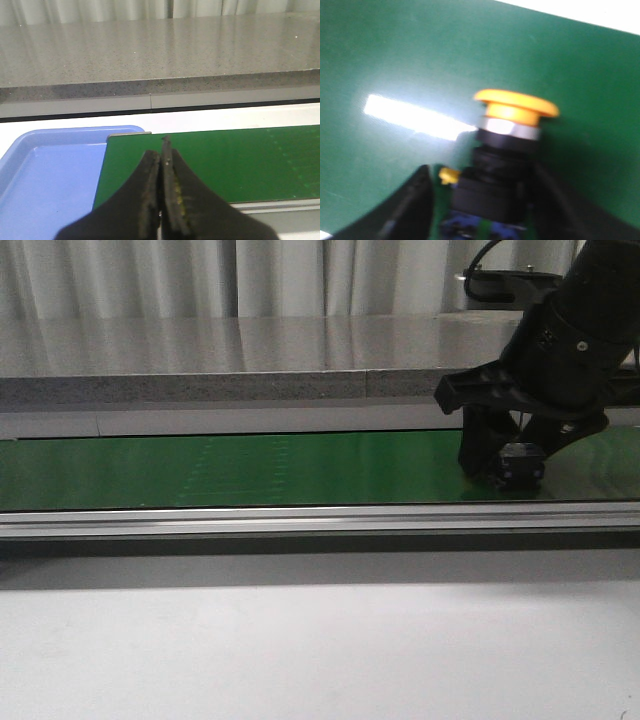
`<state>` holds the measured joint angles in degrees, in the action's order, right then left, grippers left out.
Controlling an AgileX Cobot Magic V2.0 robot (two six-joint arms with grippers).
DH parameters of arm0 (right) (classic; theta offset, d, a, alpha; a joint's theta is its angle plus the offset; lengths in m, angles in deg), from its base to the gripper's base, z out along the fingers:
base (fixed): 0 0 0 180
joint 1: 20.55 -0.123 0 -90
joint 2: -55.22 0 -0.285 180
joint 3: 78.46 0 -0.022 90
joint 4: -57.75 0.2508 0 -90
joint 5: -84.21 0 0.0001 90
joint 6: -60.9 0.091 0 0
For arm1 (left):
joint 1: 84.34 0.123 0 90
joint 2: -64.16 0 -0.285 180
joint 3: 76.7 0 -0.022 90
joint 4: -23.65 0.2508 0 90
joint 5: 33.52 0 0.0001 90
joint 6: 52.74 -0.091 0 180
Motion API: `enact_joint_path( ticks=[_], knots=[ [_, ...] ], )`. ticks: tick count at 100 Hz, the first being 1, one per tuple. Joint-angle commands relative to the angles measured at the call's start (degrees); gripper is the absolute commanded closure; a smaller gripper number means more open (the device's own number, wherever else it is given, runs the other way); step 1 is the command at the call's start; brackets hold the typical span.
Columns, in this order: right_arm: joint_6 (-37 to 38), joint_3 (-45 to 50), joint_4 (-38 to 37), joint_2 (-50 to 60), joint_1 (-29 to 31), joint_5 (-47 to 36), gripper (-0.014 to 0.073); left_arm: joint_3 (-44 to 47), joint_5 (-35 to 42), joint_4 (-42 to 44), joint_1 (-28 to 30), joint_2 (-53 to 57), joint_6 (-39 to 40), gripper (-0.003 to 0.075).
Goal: Move button from left to right
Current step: 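Lower the right gripper onto the button on the belt and grasp it, then lift the button with the right gripper and carry it over the green tray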
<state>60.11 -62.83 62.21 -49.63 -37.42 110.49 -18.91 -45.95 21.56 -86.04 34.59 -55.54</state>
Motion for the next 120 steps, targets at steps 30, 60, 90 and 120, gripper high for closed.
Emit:
enact_joint_path(
  ticks=[30, 60, 90, 120],
  knots=[
    [-0.67, -6.04, -1.87, 4.08, 1.5, 5.41, 0.0429, -1.46, 4.55, -0.6, -0.46, -0.28, 0.13, 0.0741],
    [-0.67, -13.26, -12.13, 7.95, 11.39, 11.57, 0.0429, -1.46, 4.55, -0.6, -0.46, -0.28, 0.13, 0.0741],
    [-0.76, -14.27, -18.16, 6.93, 27.09, 8.22, 0.0429, -1.46, 4.55, -0.6, -0.46, -0.28, 0.13, 0.0741],
    [-6.14, -14.27, -18.22, 1.42, 37.16, 7.55, 0.0429, -1.46, 4.55, -0.6, -0.46, -0.28, 0.13, 0.0741]
  ],
)
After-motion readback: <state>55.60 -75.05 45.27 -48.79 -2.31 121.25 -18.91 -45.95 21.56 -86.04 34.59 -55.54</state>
